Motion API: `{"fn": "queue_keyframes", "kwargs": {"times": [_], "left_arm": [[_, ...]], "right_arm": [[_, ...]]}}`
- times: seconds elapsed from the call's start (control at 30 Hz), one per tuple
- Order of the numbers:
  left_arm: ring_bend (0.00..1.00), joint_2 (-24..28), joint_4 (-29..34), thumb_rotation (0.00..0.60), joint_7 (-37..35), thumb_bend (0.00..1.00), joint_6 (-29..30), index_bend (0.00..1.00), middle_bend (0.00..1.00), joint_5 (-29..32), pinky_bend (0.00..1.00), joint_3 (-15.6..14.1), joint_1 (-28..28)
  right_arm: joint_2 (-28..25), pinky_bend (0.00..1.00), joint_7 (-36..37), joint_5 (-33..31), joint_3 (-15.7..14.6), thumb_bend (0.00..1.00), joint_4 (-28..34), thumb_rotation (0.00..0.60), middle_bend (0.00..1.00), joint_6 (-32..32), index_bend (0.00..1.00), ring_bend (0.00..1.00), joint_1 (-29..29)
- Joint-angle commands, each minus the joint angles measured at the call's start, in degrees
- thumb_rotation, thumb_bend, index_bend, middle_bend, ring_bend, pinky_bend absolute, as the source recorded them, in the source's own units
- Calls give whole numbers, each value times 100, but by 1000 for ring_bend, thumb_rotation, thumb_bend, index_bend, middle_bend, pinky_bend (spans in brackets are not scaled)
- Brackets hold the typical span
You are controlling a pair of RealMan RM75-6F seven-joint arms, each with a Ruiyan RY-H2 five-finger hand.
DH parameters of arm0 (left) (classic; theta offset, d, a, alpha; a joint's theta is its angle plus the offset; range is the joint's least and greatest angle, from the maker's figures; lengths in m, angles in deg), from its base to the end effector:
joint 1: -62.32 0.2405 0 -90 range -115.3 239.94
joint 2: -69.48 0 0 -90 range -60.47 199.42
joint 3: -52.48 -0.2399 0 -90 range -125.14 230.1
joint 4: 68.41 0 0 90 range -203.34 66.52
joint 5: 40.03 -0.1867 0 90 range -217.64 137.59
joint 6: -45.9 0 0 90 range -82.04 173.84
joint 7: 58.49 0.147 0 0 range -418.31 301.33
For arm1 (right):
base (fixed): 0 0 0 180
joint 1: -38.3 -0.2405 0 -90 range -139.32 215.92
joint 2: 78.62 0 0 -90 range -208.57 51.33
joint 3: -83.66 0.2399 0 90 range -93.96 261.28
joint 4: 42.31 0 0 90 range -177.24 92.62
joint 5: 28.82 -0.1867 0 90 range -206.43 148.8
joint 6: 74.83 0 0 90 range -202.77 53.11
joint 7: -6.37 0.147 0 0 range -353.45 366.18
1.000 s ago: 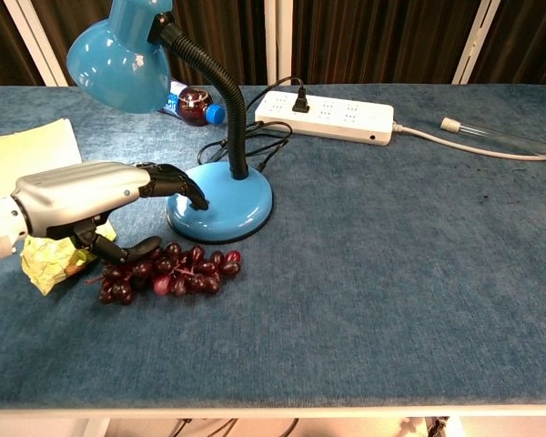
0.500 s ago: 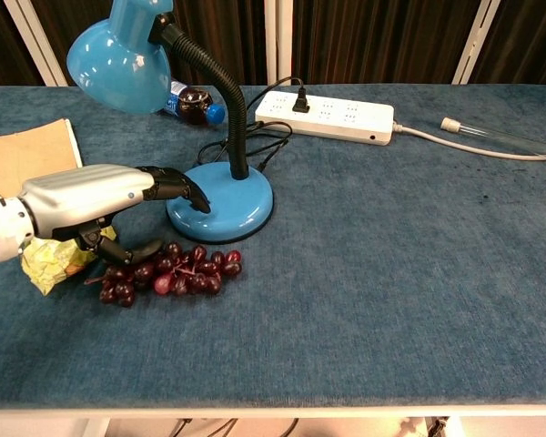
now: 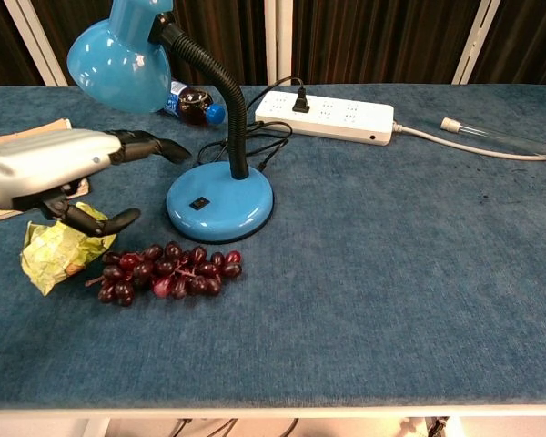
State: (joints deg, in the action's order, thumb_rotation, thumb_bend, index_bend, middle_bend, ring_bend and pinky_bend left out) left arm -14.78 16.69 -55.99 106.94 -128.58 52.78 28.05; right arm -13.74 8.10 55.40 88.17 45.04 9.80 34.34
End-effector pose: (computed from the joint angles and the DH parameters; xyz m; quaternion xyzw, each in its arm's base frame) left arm -0.1660 0.2703 0.0123 -0.7813 -0.3510 -0.4026 0.3229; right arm -0.3067 -0.1825 0.1828 0.5817 -0.3799 0.3749 0.6138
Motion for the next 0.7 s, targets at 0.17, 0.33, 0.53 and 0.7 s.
{"fn": "queue_keyframes", "kwargs": {"times": [0.17,0.33,0.53,0.7], "left_arm": [[0,1058,659,600,324,308,868,69,91,412,72,-308,903],[0,1609,691,600,279,232,1382,81,91,780,74,-322,1422],[0,1756,213,600,-51,90,2410,14,68,396,83,-127,1836],[0,1880,105,600,-297,90,2527,0,26,174,75,-124,1927]], "right_arm": [[1,0,10,64,-36,176,17,600,0,0,0,0,1],[-45,0,-69,167,-60,176,155,600,0,59,0,0,5],[-64,0,-247,252,-84,176,286,600,0,101,0,0,3],[-29,0,-359,236,-97,176,327,600,0,61,0,0,-9]]}}
